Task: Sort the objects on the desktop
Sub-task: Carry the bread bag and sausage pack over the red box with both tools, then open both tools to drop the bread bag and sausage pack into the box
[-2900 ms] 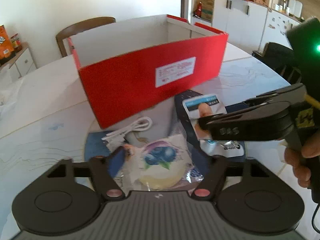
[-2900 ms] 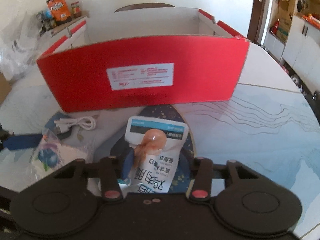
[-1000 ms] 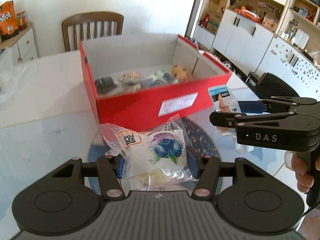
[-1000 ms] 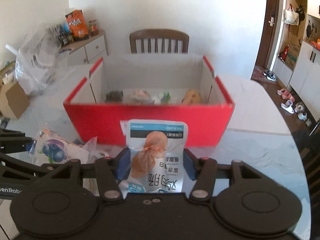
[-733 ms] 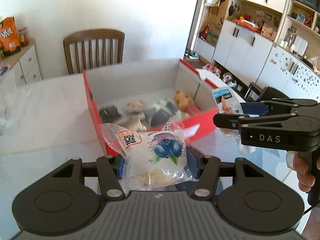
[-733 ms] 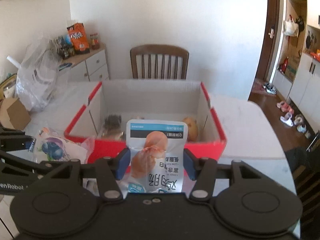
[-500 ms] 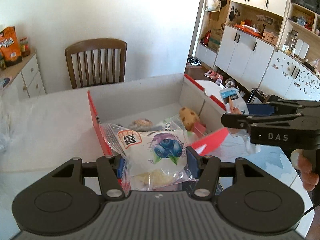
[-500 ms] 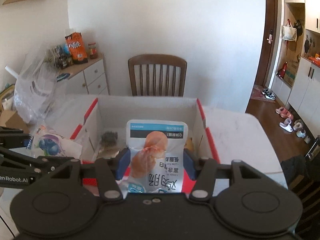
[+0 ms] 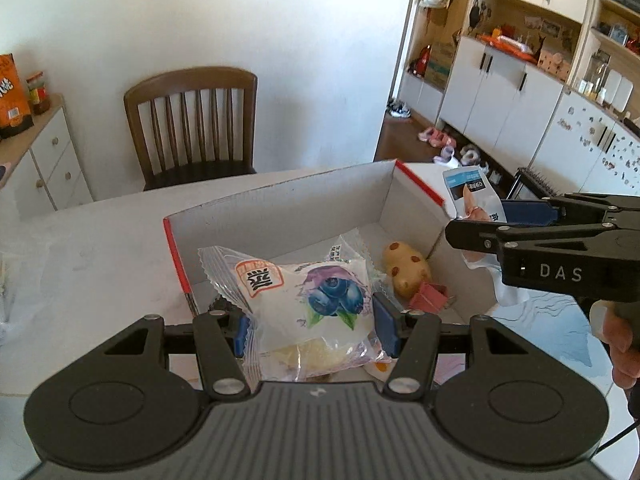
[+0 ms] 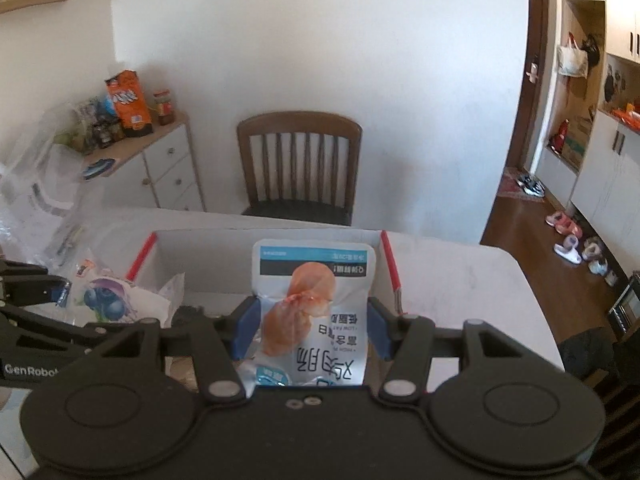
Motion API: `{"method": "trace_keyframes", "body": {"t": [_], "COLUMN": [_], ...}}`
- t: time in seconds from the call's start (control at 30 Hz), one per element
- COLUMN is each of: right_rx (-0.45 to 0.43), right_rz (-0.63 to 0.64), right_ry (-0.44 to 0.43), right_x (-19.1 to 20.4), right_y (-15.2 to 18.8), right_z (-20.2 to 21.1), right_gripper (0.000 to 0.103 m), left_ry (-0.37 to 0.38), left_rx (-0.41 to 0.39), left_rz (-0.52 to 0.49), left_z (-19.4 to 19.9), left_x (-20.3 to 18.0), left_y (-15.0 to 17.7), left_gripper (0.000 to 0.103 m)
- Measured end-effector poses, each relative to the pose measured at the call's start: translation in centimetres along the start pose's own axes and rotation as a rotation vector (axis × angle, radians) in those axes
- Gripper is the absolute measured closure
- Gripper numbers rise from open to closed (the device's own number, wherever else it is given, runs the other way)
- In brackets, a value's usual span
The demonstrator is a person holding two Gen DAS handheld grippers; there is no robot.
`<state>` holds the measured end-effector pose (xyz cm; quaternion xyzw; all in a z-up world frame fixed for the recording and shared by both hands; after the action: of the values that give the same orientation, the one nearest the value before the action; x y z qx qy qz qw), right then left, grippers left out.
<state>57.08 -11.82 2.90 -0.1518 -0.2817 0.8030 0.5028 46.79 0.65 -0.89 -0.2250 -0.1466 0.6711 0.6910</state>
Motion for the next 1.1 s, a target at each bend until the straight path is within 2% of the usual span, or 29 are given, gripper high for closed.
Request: {"method": "trace_keyframes", "body": {"t": [0.27, 0.53, 0.7, 0.83, 0.97, 1.1], "right_rx": [0.105, 0.162, 0.175, 0.171, 0.151, 0.116], "right_rz": [-0.023, 0.006, -0.004, -0.002, -0.001, 0.023], "right_ry": [0.022, 0.021, 0.002, -0.007, -0.034, -0.044], "right_x": [-0.7, -0.4, -0.2, -0.1, -0.2, -0.3], "right_y": [1.4, 2.9, 3.1, 3.2, 3.1, 3.0], "right_z": [-5.0, -6.8, -7.0, -6.6, -5.4, -3.4], "right_gripper": [0.046, 0.045, 0.047, 0.033, 0.031, 0.029], "left_ry": [-0.047, -0.054, -0.065, -0.084, -0.091, -0.08], "left_rx": [0.089, 0.17, 0.164, 0.152, 0.111, 0.073], "left_rz": [-0.04, -0.049, -0.072, -0.073, -0.096, -0.094], "left_z": [-4.6, -7.7, -7.9, -7.5, -6.4, -5.0], "left_x": [0.4, 0.4, 0.1, 0.0, -0.3, -0.1], "left_y": [-0.1, 0.9, 0.9, 1.1, 1.2, 1.2], "left_gripper": [0.046, 0.045, 0.045, 0.034, 0.024, 0.024]}}
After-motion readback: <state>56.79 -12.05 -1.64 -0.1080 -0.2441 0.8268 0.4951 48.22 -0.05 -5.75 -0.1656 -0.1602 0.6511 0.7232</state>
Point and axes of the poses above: each gripper's, at about its wrist camera, not at the fingertips, and z roughly against the way its jaws point, x to its left, y to its underside, the point moved 10 cm from there along -z, roughly the way its jaws point, and after that the axes turned 13 degrees about x, right-handed, at the moved point
